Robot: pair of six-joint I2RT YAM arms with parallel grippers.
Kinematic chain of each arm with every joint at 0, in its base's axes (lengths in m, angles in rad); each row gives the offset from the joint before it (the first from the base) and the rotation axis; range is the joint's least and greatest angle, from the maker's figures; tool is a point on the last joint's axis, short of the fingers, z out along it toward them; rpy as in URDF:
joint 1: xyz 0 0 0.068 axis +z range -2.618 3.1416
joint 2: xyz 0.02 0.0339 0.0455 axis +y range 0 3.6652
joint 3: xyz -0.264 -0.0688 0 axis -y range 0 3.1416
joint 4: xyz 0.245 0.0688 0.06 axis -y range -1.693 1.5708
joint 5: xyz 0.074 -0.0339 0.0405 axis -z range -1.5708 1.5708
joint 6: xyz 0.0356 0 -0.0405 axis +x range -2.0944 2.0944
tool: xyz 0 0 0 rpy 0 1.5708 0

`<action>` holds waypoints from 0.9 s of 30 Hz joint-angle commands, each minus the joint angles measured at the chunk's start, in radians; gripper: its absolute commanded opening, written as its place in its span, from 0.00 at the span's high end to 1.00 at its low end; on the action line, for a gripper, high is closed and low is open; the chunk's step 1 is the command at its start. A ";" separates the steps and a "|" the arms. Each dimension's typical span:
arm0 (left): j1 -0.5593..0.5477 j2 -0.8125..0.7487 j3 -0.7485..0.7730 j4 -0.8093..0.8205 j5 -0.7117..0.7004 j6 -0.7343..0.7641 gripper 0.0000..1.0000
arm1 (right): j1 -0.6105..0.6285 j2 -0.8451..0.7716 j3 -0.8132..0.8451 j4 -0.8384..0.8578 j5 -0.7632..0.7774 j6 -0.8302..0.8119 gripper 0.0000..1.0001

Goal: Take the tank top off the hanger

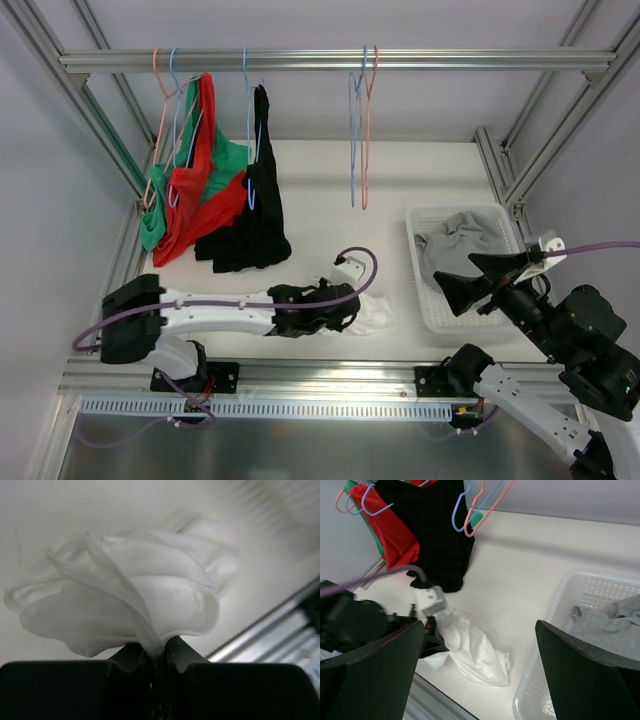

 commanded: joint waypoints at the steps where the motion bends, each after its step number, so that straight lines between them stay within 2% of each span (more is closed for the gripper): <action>1: -0.062 -0.170 0.127 -0.018 -0.148 0.069 1.00 | 0.000 -0.056 -0.006 -0.011 0.114 -0.001 0.00; 5: -0.065 -0.171 0.306 -0.018 -0.136 0.184 1.00 | 0.000 -0.128 0.005 -0.029 0.225 0.016 0.01; 9: -0.065 -0.071 0.521 -0.018 -0.129 0.313 1.00 | 0.002 -0.216 0.038 -0.074 0.306 0.062 0.01; 14: -0.038 0.191 0.913 -0.019 -0.041 0.442 1.00 | 0.004 -0.289 0.138 -0.149 0.314 0.091 0.01; 18: 0.002 0.450 1.189 -0.030 0.070 0.446 1.00 | 0.005 -0.279 0.226 -0.215 0.302 0.108 0.00; 19: 0.010 0.492 1.282 -0.030 0.091 0.442 0.97 | 0.004 -0.276 0.244 -0.226 0.296 0.110 0.01; 20: 0.023 0.529 1.325 -0.030 0.129 0.437 0.58 | 0.005 -0.265 0.274 -0.250 0.291 0.110 0.01; 21: 0.030 0.591 1.361 -0.030 0.150 0.430 0.29 | 0.004 -0.263 0.288 -0.261 0.288 0.114 0.00; 22: 0.037 0.619 1.416 -0.030 0.180 0.422 0.06 | 0.004 -0.259 0.301 -0.270 0.276 0.116 0.01; 23: 0.040 0.639 1.439 -0.030 0.200 0.419 0.01 | 0.002 -0.257 0.308 -0.284 0.273 0.116 0.01; 27: 0.051 0.635 1.447 -0.032 0.193 0.411 0.01 | 0.004 -0.248 0.313 -0.302 0.253 0.124 0.01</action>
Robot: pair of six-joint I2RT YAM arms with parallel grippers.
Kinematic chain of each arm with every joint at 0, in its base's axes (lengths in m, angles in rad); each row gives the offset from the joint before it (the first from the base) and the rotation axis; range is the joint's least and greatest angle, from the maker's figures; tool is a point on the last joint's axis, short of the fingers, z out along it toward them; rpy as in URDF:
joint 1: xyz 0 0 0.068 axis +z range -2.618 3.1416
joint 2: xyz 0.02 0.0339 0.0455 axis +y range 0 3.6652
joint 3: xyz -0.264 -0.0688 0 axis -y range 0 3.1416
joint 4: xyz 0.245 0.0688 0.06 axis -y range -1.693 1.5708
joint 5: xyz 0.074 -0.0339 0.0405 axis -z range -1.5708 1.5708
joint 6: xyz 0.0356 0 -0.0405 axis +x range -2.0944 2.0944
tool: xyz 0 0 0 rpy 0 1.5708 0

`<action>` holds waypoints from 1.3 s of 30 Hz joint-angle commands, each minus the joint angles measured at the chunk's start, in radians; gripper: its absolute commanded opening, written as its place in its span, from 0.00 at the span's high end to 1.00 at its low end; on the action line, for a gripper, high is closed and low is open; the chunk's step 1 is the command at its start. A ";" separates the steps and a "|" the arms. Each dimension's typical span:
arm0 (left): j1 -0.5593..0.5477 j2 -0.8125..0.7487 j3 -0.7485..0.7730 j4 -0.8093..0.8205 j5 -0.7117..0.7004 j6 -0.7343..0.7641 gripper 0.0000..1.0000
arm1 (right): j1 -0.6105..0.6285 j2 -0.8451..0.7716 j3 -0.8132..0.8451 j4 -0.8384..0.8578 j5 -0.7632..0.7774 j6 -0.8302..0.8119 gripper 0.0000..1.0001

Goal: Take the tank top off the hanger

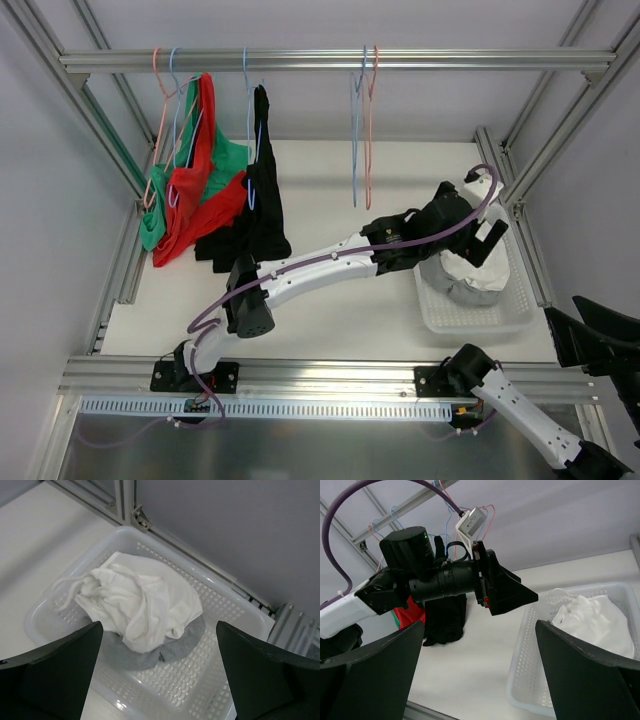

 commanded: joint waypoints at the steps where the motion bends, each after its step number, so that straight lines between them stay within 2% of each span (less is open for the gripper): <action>1: 0.003 -0.081 0.028 0.009 0.037 0.009 0.01 | 0.004 0.040 -0.005 -0.041 -0.022 0.022 0.01; 6: -0.029 -0.321 -0.115 0.003 -0.070 0.077 0.01 | 0.004 0.112 -0.032 -0.030 -0.030 -0.007 0.00; 9: -0.062 -0.479 -0.255 -0.028 -0.212 0.114 0.01 | 0.005 0.188 -0.049 0.033 -0.077 -0.035 0.01; 10: -0.071 -0.520 -0.288 -0.042 -0.310 0.114 0.01 | 0.005 0.236 -0.054 0.071 -0.115 -0.037 0.00; 13: -0.089 -0.676 -0.444 -0.137 -0.513 0.042 0.01 | 0.002 0.364 -0.042 0.128 -0.184 -0.035 0.01; 14: -0.092 -0.759 -0.537 -0.210 -0.545 -0.031 0.01 | 0.003 0.400 -0.035 0.143 -0.227 -0.029 0.01; 15: -0.094 -0.805 -0.602 -0.233 -0.564 -0.032 0.01 | 0.005 0.437 -0.028 0.162 -0.228 -0.026 0.00; 19: -0.098 -1.055 -0.946 -0.247 -0.495 -0.189 0.01 | 0.005 0.616 0.029 0.321 -0.425 -0.003 0.01; 21: -0.098 -1.165 -1.117 -0.250 -0.437 -0.236 0.01 | 0.004 0.728 0.101 0.350 -0.468 0.020 0.00; 24: -0.098 -1.264 -1.282 -0.269 -0.354 -0.280 0.01 | 0.016 0.883 0.204 0.403 -0.501 0.036 0.01; 27: -0.098 -1.341 -1.415 -0.289 -0.325 -0.343 0.01 | 0.057 1.048 0.308 0.429 -0.443 0.054 0.00; 30: -0.098 -1.382 -1.498 -0.296 -0.293 -0.360 0.01 | 0.152 1.226 0.433 0.440 -0.302 0.026 0.01; 34: -0.098 -1.373 -1.531 -0.298 -0.206 -0.340 0.01 | 0.204 1.442 0.628 0.446 -0.206 -0.018 0.01; 39: -0.098 -1.333 -1.565 -0.296 -0.133 -0.348 0.01 | 0.212 1.684 0.880 0.446 -0.223 -0.064 0.02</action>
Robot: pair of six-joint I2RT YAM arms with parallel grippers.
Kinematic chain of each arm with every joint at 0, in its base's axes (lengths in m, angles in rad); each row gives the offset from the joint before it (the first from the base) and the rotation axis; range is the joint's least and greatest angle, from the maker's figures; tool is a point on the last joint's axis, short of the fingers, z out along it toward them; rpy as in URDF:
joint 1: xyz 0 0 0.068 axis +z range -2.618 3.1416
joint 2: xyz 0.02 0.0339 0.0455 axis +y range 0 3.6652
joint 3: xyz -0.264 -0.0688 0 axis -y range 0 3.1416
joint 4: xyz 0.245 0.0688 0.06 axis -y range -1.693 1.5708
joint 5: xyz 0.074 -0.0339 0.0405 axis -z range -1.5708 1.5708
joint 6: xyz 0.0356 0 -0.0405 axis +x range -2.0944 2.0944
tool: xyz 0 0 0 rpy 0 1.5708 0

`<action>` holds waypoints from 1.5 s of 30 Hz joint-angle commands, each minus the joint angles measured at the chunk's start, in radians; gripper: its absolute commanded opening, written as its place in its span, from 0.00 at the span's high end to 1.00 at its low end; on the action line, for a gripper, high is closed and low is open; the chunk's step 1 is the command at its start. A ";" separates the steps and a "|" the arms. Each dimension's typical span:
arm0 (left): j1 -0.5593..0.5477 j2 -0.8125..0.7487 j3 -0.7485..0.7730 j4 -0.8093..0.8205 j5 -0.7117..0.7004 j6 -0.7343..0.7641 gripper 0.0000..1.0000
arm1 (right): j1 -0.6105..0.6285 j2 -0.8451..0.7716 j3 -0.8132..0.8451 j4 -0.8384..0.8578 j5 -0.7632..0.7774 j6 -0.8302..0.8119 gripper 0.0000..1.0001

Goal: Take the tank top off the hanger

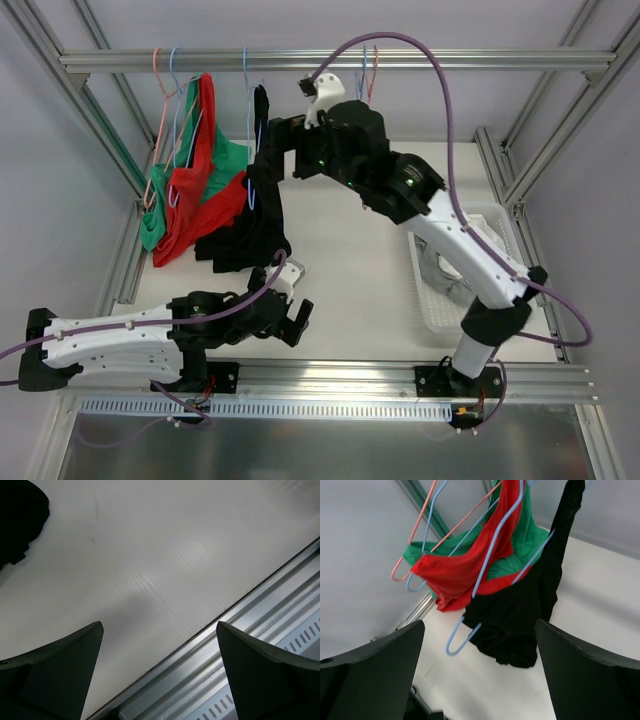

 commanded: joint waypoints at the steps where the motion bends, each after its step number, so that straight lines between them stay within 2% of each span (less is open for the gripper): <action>1: -0.004 0.014 -0.040 0.009 0.064 -0.037 0.01 | 0.004 0.105 0.197 0.035 0.027 -0.048 0.02; 4: -0.004 0.000 -0.075 0.011 0.056 -0.063 0.01 | 0.010 0.218 0.283 0.046 0.033 -0.059 0.03; 9: -0.004 -0.051 -0.124 0.011 0.064 -0.103 0.01 | 0.003 0.333 0.309 0.121 0.096 -0.140 0.10; 15: -0.004 -0.141 -0.190 0.009 0.064 -0.146 0.01 | -0.022 0.377 0.321 0.162 0.177 -0.151 0.42; 21: -0.004 -0.194 -0.227 0.009 0.066 -0.166 0.01 | -0.022 0.350 0.283 0.172 0.294 -0.155 0.57; 22: -0.004 -0.195 -0.226 0.011 0.067 -0.167 0.01 | -0.022 0.343 0.277 0.173 0.312 -0.155 0.65; 23: -0.004 -0.195 -0.224 0.009 0.067 -0.167 0.01 | -0.022 0.340 0.271 0.175 0.331 -0.152 0.66; 27: -0.004 -0.192 -0.218 0.009 0.069 -0.166 0.01 | -0.029 0.341 0.268 0.175 0.339 -0.157 0.72; 30: -0.004 -0.194 -0.218 0.009 0.067 -0.164 0.01 | -0.043 0.338 0.262 0.173 0.332 -0.144 0.89; 33: -0.004 -0.204 -0.221 0.009 0.066 -0.167 0.01 | -0.048 0.330 0.262 0.182 0.322 -0.143 0.92; 34: -0.004 -0.207 -0.221 0.009 0.064 -0.170 0.01 | -0.049 0.327 0.262 0.187 0.320 -0.144 0.98; 38: -0.004 -0.220 -0.219 0.009 0.066 -0.177 0.01 | -0.051 0.301 0.254 0.245 0.306 -0.155 1.00; 45: -0.004 -0.243 -0.216 0.011 0.062 -0.187 0.01 | -0.054 0.186 0.130 0.403 0.291 -0.167 1.00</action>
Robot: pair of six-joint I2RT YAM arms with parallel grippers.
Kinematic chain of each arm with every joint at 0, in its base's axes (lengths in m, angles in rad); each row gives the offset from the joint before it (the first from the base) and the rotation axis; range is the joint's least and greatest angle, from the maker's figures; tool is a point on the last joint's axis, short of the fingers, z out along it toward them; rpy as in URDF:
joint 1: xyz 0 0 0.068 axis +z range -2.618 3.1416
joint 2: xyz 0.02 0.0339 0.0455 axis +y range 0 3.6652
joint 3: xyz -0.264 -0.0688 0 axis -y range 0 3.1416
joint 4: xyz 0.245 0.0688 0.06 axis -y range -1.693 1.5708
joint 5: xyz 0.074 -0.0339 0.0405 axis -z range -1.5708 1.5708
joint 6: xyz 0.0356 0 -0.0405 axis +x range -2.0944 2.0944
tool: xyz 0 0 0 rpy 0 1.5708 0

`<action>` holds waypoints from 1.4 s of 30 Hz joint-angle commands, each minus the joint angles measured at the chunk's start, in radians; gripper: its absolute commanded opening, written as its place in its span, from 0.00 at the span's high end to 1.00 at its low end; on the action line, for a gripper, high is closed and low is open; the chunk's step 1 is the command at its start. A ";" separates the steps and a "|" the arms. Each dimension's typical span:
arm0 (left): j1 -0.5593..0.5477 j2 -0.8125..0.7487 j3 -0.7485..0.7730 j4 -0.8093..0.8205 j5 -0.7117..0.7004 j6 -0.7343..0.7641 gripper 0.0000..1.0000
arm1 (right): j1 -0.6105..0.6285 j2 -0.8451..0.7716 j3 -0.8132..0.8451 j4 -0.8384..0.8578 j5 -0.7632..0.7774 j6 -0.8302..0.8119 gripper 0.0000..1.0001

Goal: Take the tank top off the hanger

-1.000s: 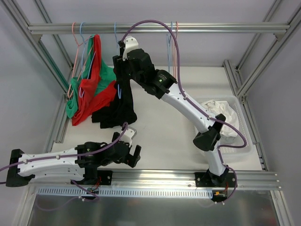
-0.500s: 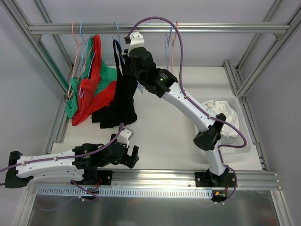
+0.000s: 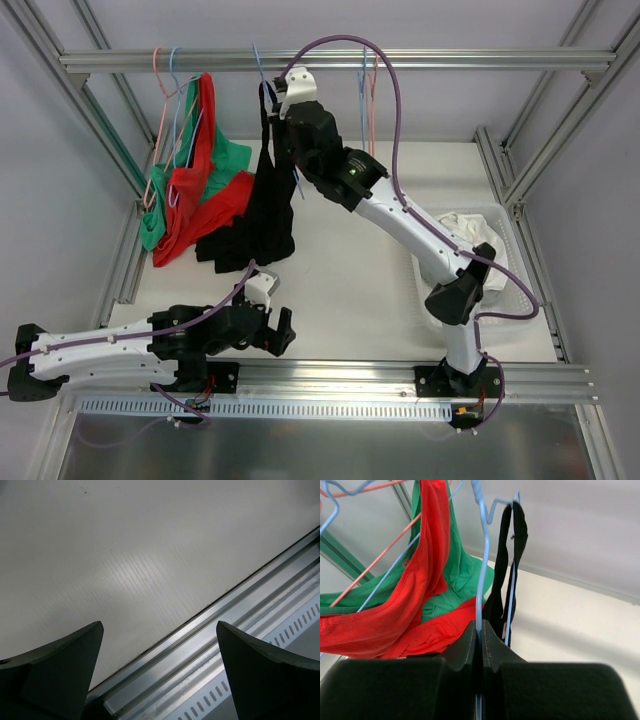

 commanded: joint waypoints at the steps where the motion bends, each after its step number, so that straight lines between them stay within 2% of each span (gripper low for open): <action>1: -0.004 -0.018 0.005 0.010 0.005 -0.027 0.01 | -0.019 -0.155 -0.044 0.221 0.008 -0.008 1.00; 11: -0.004 -0.044 0.021 0.009 -0.007 -0.030 0.01 | -0.039 -0.235 -0.125 0.281 -0.040 0.009 1.00; 21: -0.004 -0.052 0.038 0.009 -0.019 -0.022 0.01 | -0.076 -0.247 -0.173 0.315 -0.138 0.069 1.00; 28: -0.004 -0.056 0.093 0.009 -0.077 -0.013 0.01 | -0.045 -0.465 -0.450 0.476 -0.162 0.040 1.00; 36: -0.004 -0.092 0.194 0.010 -0.304 -0.002 0.01 | -0.027 -0.731 -0.737 0.519 -0.224 0.025 1.00; 39: -0.004 -0.081 0.307 0.015 -0.428 0.022 0.01 | -0.011 -0.857 -0.850 0.473 -0.239 0.037 1.00; 41: -0.004 -0.053 0.379 0.027 -0.469 0.089 0.01 | 0.002 -0.932 -0.910 0.418 -0.265 0.064 1.00; 42: -0.003 -0.008 0.463 0.039 -0.479 0.125 0.01 | 0.007 -1.009 -0.965 0.396 -0.276 0.078 1.00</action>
